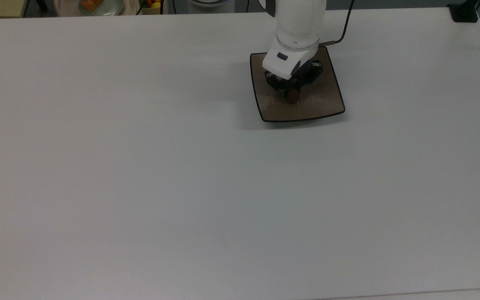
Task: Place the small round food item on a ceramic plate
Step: 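Open the gripper to release the item and raise the gripper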
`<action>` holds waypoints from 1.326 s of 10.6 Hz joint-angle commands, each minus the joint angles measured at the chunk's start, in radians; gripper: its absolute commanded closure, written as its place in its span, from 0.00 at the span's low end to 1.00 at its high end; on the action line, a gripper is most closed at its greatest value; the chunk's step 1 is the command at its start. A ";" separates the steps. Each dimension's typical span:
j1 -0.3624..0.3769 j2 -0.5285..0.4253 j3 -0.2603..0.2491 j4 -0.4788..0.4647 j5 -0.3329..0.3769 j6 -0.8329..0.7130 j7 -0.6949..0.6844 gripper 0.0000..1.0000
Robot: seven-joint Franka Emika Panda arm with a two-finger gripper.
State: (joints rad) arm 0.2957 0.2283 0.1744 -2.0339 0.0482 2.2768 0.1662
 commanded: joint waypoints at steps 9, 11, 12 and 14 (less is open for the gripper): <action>-0.020 -0.107 -0.006 0.133 0.001 -0.227 0.015 0.00; -0.070 -0.161 -0.015 0.243 -0.001 -0.404 0.015 0.00; -0.095 -0.179 -0.027 0.306 -0.001 -0.493 0.015 0.00; -0.112 -0.214 -0.106 0.401 -0.002 -0.632 0.012 0.00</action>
State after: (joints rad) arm 0.1980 0.0414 0.1392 -1.7319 0.0471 1.7818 0.1681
